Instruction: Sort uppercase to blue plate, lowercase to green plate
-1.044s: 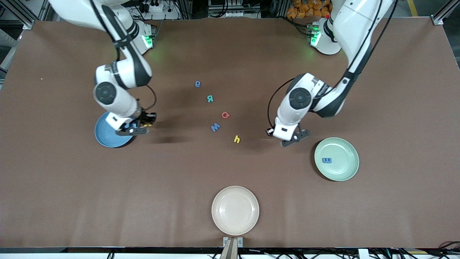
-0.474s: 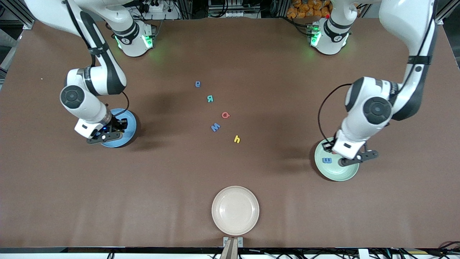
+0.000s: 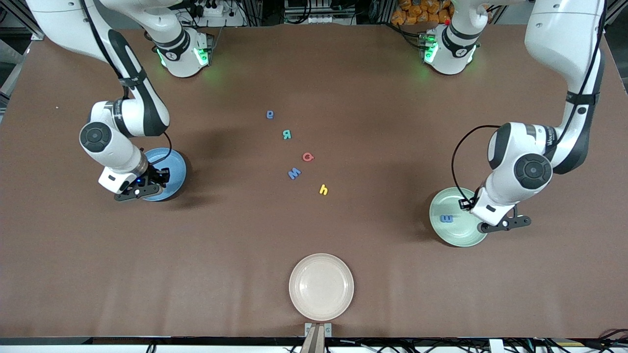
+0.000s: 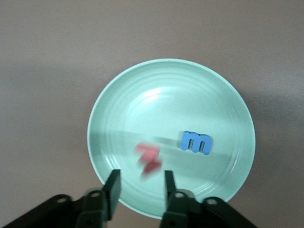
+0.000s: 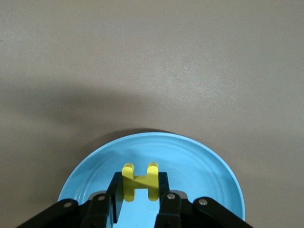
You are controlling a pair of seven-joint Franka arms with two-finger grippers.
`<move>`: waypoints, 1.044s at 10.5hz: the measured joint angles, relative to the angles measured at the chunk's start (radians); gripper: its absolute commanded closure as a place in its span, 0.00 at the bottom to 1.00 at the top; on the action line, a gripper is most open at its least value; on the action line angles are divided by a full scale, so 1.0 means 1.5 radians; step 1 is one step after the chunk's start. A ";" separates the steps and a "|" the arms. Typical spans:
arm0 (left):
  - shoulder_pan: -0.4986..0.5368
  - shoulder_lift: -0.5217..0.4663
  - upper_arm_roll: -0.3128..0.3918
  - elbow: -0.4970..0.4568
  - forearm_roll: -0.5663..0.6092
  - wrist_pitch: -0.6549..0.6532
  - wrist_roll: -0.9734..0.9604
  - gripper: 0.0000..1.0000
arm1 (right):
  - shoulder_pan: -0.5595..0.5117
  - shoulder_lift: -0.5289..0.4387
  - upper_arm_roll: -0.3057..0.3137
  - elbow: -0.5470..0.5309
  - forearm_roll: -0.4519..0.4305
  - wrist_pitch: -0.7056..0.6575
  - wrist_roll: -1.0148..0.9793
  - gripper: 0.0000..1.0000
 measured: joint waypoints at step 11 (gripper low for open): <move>-0.170 -0.003 -0.139 0.030 0.000 0.004 -0.155 0.00 | 0.039 -0.036 0.101 0.010 0.001 -0.096 0.251 0.27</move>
